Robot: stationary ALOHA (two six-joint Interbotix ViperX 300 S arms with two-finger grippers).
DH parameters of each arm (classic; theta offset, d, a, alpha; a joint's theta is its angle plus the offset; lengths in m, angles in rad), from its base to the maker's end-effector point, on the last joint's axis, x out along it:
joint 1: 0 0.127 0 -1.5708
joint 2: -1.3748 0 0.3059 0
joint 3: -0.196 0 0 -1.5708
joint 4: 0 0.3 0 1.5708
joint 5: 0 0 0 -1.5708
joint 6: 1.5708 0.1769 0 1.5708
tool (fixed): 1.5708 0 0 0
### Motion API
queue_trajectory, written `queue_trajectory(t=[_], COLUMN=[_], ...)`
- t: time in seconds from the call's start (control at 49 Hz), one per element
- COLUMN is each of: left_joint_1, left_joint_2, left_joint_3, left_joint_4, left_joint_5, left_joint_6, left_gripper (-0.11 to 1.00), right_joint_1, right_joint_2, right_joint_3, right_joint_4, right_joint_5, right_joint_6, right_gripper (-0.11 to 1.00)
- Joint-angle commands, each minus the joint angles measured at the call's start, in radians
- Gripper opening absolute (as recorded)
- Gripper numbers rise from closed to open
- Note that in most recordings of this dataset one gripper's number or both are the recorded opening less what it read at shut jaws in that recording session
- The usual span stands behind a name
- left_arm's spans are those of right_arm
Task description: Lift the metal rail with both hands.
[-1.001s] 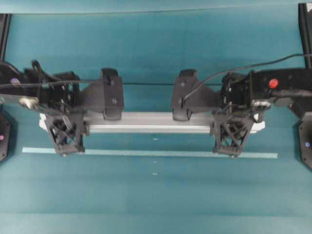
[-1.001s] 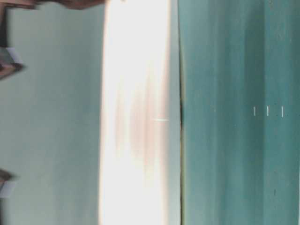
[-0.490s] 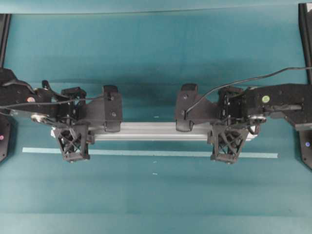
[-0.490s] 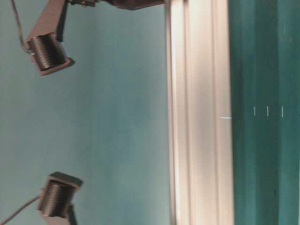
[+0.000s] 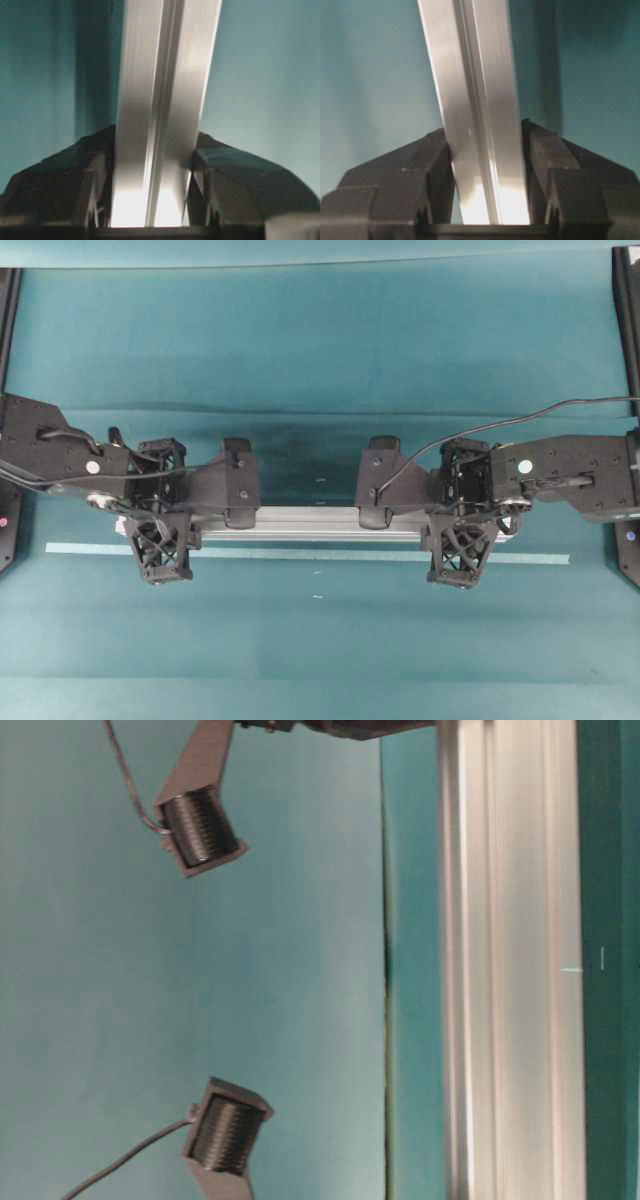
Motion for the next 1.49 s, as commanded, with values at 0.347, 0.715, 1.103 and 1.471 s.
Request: queue_trajectory(t=[0.347,0.715,1.103,1.471], left_joint_1=[-0.009,0.028,0.015,0.000], left_joint_2=[0.035,0.038,0.041,0.040], left_joint_3=[0.008,0.008,0.005,0.011], left_joint_4=[-0.006,-0.003,-0.006,-0.006], left_joint_5=[-0.064,-0.064,-0.078,-0.071], left_joint_6=[-0.015,-0.009,-0.018,-0.015], left_gripper=[0.31,0.31,0.31,0.31], right_joint_1=[0.006,0.005,0.008,0.009], right_joint_2=[0.014,0.028,0.031,0.044], right_joint_3=[0.051,0.043,0.043,0.041], right_joint_4=[0.021,0.021,0.023,0.029], right_joint_5=[-0.089,-0.110,-0.112,-0.130], right_joint_6=[0.012,0.011,0.015,0.015], right_gripper=[0.37,0.37,0.38,0.37])
